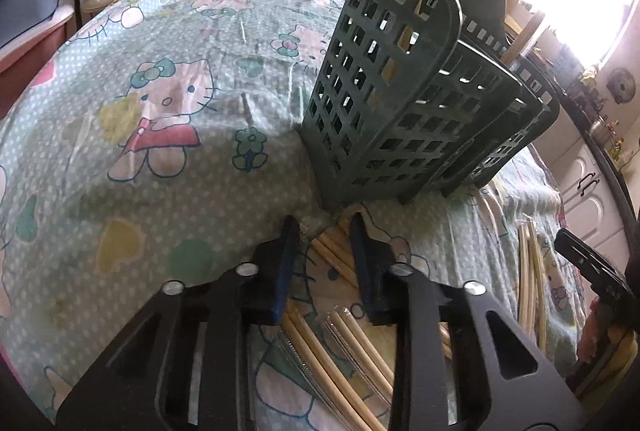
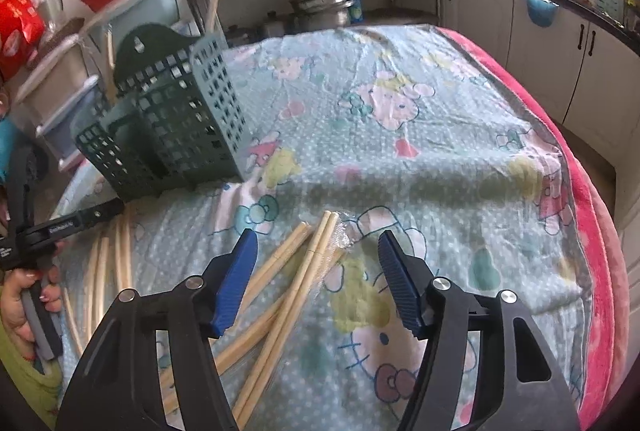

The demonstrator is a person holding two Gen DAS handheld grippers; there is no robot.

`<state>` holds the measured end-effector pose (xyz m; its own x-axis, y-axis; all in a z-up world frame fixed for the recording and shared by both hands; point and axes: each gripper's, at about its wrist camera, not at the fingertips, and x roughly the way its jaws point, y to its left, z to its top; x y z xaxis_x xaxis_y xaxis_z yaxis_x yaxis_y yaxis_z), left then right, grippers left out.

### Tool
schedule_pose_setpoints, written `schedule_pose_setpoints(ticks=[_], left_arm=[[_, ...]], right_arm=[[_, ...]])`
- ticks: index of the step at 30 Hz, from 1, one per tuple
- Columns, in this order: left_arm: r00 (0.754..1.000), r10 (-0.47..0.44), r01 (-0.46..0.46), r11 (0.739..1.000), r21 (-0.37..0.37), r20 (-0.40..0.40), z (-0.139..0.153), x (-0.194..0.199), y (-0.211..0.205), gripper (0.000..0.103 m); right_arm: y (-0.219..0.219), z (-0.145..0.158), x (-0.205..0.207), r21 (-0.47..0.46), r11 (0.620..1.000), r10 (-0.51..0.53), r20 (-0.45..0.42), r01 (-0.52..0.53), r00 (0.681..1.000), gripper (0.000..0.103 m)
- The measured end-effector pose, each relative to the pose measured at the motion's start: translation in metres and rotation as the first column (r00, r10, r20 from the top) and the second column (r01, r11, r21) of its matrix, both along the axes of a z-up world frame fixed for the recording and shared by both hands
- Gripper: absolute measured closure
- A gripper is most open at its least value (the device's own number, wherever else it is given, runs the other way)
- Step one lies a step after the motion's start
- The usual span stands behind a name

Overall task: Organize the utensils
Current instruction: 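Close the left tool on a chopstick while the right tool closes on another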

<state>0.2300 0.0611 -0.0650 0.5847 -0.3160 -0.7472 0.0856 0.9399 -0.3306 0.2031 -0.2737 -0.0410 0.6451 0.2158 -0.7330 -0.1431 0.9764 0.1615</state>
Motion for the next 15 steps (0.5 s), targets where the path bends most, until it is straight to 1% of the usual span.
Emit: schedule_pose_setpoints(ticks=[1, 2, 3, 5, 6, 9, 12, 14, 15], left_arm=[[1.0, -0.001, 0.001, 1.0, 0.001, 0.001, 0.0, 0.0, 0.0, 0.086], [1.0, -0.003, 0.003, 1.0, 0.001, 0.001, 0.0, 0.0, 0.0, 0.088], [1.0, -0.004, 0.004, 1.0, 0.002, 0.0, 0.0, 0.0, 0.0, 0.092], [1.0, -0.005, 0.005, 1.0, 0.004, -0.001, 0.0, 0.001, 0.001, 0.094], [1.0, -0.004, 0.004, 1.0, 0.005, -0.001, 0.0, 0.001, 0.002, 0.095], [1.0, -0.001, 0.001, 1.0, 0.0, 0.003, 0.0, 0.0, 0.003, 0.097], [1.0, 0.001, -0.001, 1.0, -0.003, 0.013, 0.003, -0.002, 0.004, 0.099], [1.0, 0.003, -0.003, 1.0, -0.011, 0.028, 0.007, -0.004, 0.004, 0.099], [0.999, 0.004, -0.004, 1.0, -0.014, 0.035, 0.009, -0.005, 0.004, 0.1]], right_arm=[[0.001, -0.002, 0.004, -0.005, 1.0, 0.006, -0.01, -0.006, 1.0, 0.045], [0.001, -0.003, 0.007, -0.009, 1.0, 0.008, -0.017, -0.008, 1.0, 0.046], [0.002, -0.005, 0.012, -0.013, 1.0, 0.011, -0.028, -0.011, 1.0, 0.048], [0.002, -0.009, 0.02, -0.011, 1.0, 0.015, -0.045, -0.016, 0.999, 0.049], [0.003, -0.011, 0.024, -0.012, 1.0, 0.016, -0.057, -0.016, 0.998, 0.052], [0.002, -0.02, 0.038, 0.008, 1.0, 0.013, -0.101, -0.013, 0.995, 0.057], [-0.003, -0.024, 0.045, 0.041, 0.999, 0.006, -0.117, -0.001, 0.993, 0.064], [-0.005, -0.023, 0.047, 0.048, 0.999, 0.002, -0.117, 0.004, 0.993, 0.07], [-0.005, -0.023, 0.048, 0.051, 0.999, 0.009, -0.116, -0.003, 0.993, 0.076]])
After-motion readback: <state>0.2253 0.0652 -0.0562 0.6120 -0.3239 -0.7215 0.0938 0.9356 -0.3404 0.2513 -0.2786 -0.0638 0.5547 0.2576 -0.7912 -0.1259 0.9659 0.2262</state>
